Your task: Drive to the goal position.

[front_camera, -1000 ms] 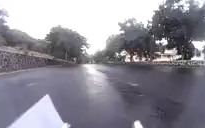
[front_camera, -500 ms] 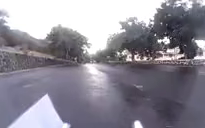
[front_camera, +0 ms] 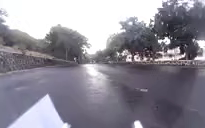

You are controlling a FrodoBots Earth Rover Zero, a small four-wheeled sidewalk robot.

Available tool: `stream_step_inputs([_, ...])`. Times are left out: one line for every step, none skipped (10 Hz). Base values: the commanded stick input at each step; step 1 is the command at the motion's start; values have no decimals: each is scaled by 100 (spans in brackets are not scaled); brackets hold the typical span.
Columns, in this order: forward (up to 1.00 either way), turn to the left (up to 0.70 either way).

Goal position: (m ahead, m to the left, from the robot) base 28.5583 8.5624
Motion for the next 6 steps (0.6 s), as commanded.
stream_step_inputs([50,0])
stream_step_inputs([50,0])
stream_step_inputs([50,0])
stream_step_inputs([50,0])
stream_step_inputs([50,0])
stream_step_inputs([50,0])
